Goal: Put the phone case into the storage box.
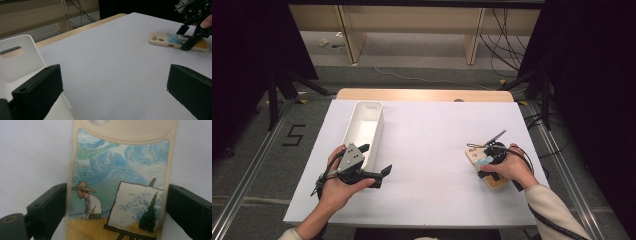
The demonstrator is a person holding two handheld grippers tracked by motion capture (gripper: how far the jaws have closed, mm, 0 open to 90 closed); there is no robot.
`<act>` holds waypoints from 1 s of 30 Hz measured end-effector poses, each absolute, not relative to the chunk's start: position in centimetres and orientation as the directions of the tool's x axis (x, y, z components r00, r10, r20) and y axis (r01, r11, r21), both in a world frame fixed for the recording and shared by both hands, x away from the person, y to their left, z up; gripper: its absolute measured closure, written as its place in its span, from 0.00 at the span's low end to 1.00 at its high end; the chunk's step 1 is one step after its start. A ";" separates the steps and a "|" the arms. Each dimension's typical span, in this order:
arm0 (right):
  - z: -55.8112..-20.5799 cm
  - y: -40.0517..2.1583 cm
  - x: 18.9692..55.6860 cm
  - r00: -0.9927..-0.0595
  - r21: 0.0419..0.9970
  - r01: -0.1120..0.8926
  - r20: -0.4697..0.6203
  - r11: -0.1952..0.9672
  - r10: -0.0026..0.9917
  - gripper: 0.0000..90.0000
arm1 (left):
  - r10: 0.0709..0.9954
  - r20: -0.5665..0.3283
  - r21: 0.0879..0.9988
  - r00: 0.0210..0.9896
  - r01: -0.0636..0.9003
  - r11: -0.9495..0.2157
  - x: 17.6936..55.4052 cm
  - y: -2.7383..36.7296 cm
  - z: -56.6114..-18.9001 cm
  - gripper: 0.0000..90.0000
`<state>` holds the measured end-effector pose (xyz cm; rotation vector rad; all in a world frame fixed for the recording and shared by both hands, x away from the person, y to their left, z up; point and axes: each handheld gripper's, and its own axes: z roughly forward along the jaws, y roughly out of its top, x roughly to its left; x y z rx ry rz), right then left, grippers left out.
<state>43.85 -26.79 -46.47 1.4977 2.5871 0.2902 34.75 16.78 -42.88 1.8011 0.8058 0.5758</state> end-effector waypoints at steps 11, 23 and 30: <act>-46.4 -26.8 43.8 -0.490 0.235 0.844 -0.026 0.482 0.871 0.10 | 0.751 0.014 0.936 0.660 0.255 -0.241 34.7 16.8 -42.9 0.00; -46.3 -26.9 43.7 -0.493 0.238 0.842 -0.023 0.483 0.870 0.12 | 0.751 0.014 0.936 0.660 0.255 -0.241 34.8 16.8 -42.9 0.00; -46.1 -26.9 43.7 -0.490 0.241 0.844 -0.016 0.479 0.872 0.13 | 0.752 0.013 0.937 0.659 0.255 -0.240 34.8 16.8 -42.9 0.00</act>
